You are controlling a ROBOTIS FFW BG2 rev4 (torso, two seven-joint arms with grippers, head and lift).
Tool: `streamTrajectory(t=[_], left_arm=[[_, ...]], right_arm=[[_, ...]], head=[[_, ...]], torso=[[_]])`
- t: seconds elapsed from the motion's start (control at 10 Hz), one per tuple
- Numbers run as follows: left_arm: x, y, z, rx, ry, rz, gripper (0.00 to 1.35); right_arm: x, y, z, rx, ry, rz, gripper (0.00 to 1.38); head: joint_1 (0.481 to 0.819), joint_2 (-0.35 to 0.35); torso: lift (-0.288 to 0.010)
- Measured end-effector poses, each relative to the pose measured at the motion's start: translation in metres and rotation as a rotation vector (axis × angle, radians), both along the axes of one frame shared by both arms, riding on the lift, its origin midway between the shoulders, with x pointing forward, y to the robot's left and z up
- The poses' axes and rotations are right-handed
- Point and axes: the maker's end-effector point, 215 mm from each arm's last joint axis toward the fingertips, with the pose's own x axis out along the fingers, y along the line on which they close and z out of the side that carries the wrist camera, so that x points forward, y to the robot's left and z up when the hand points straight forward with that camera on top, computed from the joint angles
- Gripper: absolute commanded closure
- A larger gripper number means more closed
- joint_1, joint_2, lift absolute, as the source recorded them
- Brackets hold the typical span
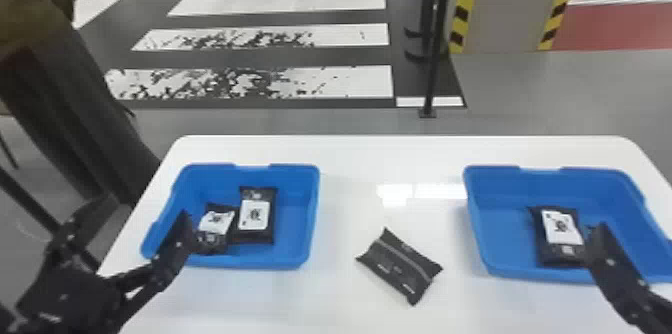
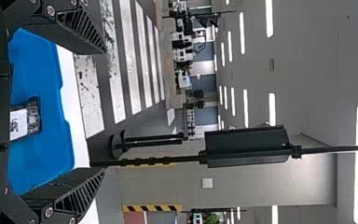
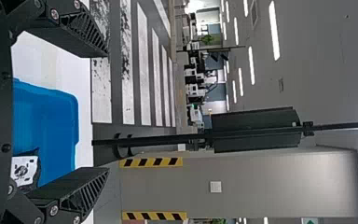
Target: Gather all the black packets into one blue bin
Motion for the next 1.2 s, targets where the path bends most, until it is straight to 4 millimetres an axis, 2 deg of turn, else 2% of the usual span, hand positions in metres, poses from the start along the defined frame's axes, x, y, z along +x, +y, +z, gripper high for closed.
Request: streamTrajectory(t=[0.6, 1.0, 1.2], left_arm=[[0.003, -0.008, -0.003, -0.014, 0.009, -0.020, 0.13], [0.020, -0.045, -0.040, -0.019, 0.152, -0.126, 0.13], [0.040, -0.082, -0.056, 0.023, 0.216, -0.234, 0.13]], right_arm=[[0.001, 0.002, -0.002, 0.023, 0.002, 0.006, 0.15], [0.001, 0.003, -0.007, 0.036, 0.010, 0.011, 0.15], [0.002, 0.005, -0.009, 0.044, 0.011, 0.019, 0.15]], head=[[0.695, 0.099], [0.695, 0.041], [0.695, -0.003]], torso=[[-0.110], [-0.110], [-0.110]])
